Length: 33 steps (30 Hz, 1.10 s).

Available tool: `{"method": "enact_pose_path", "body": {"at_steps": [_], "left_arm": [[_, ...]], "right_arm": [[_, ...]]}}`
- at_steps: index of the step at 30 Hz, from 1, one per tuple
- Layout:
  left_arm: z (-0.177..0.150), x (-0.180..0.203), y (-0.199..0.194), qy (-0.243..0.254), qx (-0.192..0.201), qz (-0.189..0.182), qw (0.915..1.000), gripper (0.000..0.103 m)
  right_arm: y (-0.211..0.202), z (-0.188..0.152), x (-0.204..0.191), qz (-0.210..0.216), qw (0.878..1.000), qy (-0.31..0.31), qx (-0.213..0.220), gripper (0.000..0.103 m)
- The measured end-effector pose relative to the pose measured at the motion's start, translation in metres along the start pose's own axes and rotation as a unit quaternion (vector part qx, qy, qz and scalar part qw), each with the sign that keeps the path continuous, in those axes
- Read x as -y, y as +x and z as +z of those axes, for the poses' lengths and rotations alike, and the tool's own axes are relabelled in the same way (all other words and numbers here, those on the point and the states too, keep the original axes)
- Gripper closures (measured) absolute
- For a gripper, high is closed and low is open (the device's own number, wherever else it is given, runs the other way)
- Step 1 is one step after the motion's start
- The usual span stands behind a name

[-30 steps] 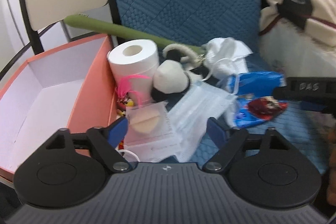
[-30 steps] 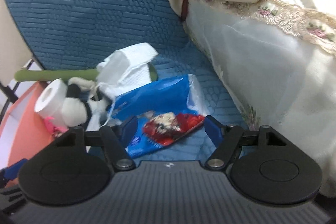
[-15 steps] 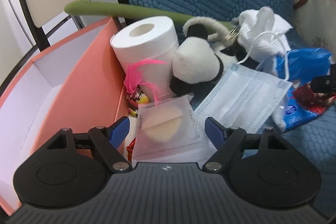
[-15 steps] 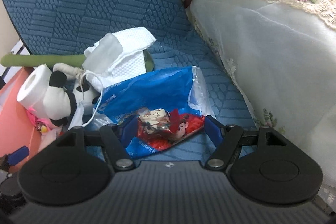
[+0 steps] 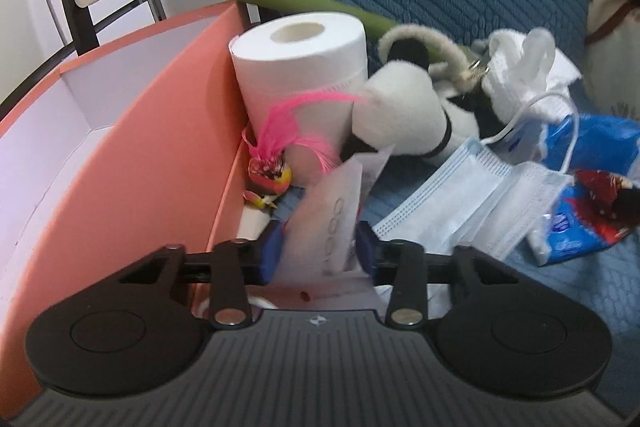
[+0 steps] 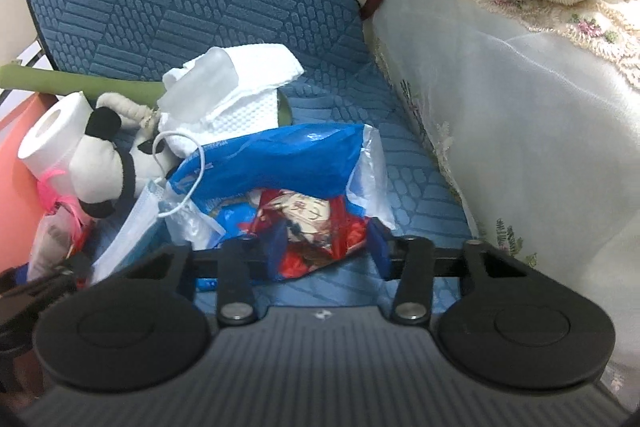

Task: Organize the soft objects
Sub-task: 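Grasp the red candy wrapper with the right tool while the left grasps the clear sachet, then lift both held items and carry them over the pink-rimmed box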

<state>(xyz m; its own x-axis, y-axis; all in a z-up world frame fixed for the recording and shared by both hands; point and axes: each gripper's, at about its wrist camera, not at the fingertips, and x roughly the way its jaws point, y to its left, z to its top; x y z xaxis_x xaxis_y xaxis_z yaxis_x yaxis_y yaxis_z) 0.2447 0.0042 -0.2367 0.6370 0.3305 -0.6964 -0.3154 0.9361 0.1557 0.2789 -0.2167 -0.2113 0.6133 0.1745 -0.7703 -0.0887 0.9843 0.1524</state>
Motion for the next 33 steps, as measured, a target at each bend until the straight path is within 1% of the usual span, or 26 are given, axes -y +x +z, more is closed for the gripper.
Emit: {"method": "enact_pose_path", "body": {"at_steps": [2, 3, 4, 5, 7, 10, 12, 13, 18, 20, 22, 24, 25, 26, 27, 30, 32, 33], "left_arm": [[0.002, -0.002, -0.005, -0.003, 0.002, -0.006, 1.0, 0.068], [0.002, -0.003, -0.009, -0.003, 0.004, -0.009, 0.9999, 0.07], [0.002, -0.004, -0.012, -0.005, 0.006, -0.013, 0.9999, 0.072], [0.003, -0.005, -0.016, -0.009, 0.009, -0.018, 0.9998, 0.073], [0.004, -0.007, -0.025, -0.014, 0.015, -0.027, 0.9994, 0.077], [0.005, -0.01, -0.036, -0.026, 0.016, -0.047, 0.9985, 0.081], [0.005, -0.012, -0.043, -0.031, 0.018, -0.058, 0.9977, 0.088], [0.006, -0.013, -0.047, -0.034, 0.018, -0.063, 0.9973, 0.089], [0.006, -0.017, -0.063, -0.043, 0.029, -0.087, 0.9949, 0.09], [0.005, -0.019, -0.067, -0.048, 0.031, -0.093, 0.9941, 0.09], [0.005, -0.021, -0.068, -0.054, 0.03, -0.097, 0.9934, 0.09], [0.004, -0.022, -0.068, -0.058, 0.028, -0.101, 0.9928, 0.091], [0.003, -0.022, -0.069, -0.061, 0.026, -0.104, 0.9924, 0.091], [0.002, -0.022, -0.069, -0.063, 0.025, -0.105, 0.9921, 0.09], [0.002, -0.021, -0.069, -0.064, 0.024, -0.107, 0.992, 0.09], [0.001, -0.019, -0.068, -0.064, 0.021, -0.111, 0.9915, 0.09], [0.001, -0.017, -0.069, -0.063, 0.02, -0.114, 0.9912, 0.091], [0.001, -0.016, -0.069, -0.063, 0.02, -0.116, 0.9911, 0.09]], "right_arm": [[-0.002, 0.0, -0.001, -0.002, 1.0, -0.001, 0.002, 0.069], [-0.004, -0.001, -0.001, -0.001, 1.0, -0.002, 0.003, 0.071], [-0.005, -0.001, -0.001, 0.002, 1.0, -0.001, 0.003, 0.085], [-0.006, -0.001, -0.001, 0.007, 1.0, -0.001, 0.002, 0.086], [-0.008, -0.002, -0.004, 0.005, 1.0, -0.006, 0.005, 0.086], [-0.011, -0.004, -0.007, 0.014, 1.0, -0.008, 0.003, 0.088], [-0.017, -0.005, -0.008, 0.017, 1.0, -0.01, 0.011, 0.091], [-0.02, -0.005, -0.008, 0.019, 1.0, -0.011, 0.015, 0.095], [-0.029, -0.009, -0.006, 0.034, 0.999, 0.004, 0.014, 0.095], [-0.033, -0.009, -0.007, 0.032, 0.999, 0.004, 0.024, 0.092], [-0.034, -0.009, -0.009, 0.019, 0.999, 0.0, 0.037, 0.09], [-0.03, -0.007, -0.009, 0.011, 0.999, -0.005, 0.043, 0.085], [-0.027, -0.006, -0.009, 0.009, 0.999, -0.007, 0.045, 0.072], [-0.023, -0.005, -0.008, 0.006, 0.999, -0.007, 0.043, 0.062], [-0.021, -0.004, -0.008, 0.006, 0.999, -0.006, 0.043, 0.06], [-0.018, -0.002, -0.011, 0.007, 0.998, -0.018, 0.052, 0.061], [-0.015, -0.001, -0.016, 0.01, 0.998, -0.033, 0.061, 0.054], [-0.013, -0.001, -0.018, 0.01, 0.997, -0.041, 0.065, 0.052]]}}
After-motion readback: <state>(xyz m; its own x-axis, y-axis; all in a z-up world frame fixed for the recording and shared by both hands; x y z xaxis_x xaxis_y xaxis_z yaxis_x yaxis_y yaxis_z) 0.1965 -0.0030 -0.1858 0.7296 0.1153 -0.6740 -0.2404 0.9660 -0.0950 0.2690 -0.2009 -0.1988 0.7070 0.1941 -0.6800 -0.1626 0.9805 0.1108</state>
